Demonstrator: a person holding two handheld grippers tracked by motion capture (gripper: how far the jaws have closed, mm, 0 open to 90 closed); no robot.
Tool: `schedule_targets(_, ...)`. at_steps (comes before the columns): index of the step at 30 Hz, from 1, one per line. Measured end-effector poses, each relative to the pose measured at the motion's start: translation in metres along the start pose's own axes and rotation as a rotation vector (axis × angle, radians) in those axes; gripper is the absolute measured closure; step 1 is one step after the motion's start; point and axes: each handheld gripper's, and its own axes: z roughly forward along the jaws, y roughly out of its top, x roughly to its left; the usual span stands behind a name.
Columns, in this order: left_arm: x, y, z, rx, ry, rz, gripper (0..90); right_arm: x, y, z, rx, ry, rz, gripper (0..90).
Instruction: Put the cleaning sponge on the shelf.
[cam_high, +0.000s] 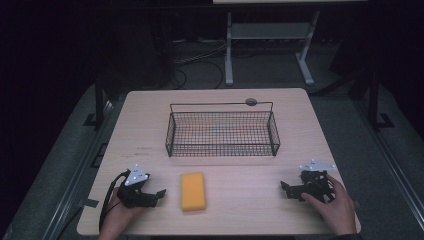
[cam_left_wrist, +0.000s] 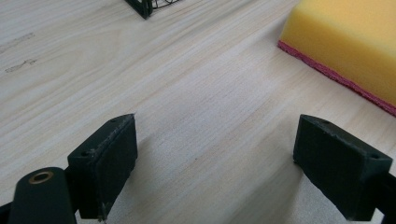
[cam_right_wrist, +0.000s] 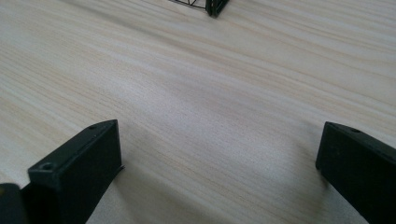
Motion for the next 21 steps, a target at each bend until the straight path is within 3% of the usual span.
schedule_targets(13,0.0,0.001,-0.001,0.004,0.006,-0.009,15.8,0.0,0.0,0.0,0.0,0.0,-0.001,0.0)
schedule_targets(17,0.002,0.006,-0.006,0.028,-0.005,-0.021,24.4,0.0,0.0,0.0,0.0,0.0,-0.001,0.0)
schedule_targets(21,0.001,0.01,-0.009,0.046,-0.024,-0.028,41.4,0.0,0.0,0.0,0.0,-0.003,0.002,0.0)
